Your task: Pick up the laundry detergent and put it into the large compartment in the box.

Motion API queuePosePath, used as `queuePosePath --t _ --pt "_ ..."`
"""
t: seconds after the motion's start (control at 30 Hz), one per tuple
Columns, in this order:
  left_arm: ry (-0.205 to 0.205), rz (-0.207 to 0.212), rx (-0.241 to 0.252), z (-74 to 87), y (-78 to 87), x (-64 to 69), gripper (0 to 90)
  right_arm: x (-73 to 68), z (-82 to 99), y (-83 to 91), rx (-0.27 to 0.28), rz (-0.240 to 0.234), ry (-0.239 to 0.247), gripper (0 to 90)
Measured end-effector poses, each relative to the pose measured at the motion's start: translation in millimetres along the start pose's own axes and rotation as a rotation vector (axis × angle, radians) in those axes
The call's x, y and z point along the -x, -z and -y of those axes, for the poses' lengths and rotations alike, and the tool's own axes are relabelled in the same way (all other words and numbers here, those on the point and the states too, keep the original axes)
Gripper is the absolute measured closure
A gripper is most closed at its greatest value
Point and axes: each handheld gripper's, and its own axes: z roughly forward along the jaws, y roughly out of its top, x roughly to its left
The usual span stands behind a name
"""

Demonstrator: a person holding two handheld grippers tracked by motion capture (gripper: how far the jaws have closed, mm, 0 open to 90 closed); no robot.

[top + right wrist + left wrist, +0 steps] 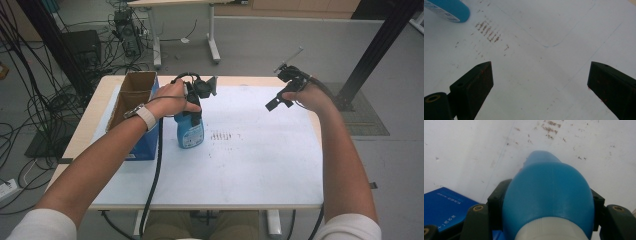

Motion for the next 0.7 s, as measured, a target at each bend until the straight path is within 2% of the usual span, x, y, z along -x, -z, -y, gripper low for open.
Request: queuePosePath --t 0.7 --pt "-0.01 0.009 0.006 2.1 0.0 -2.4 38.2 -1.3 1.5 2.7 -0.004 0.004 -0.004 6.6"
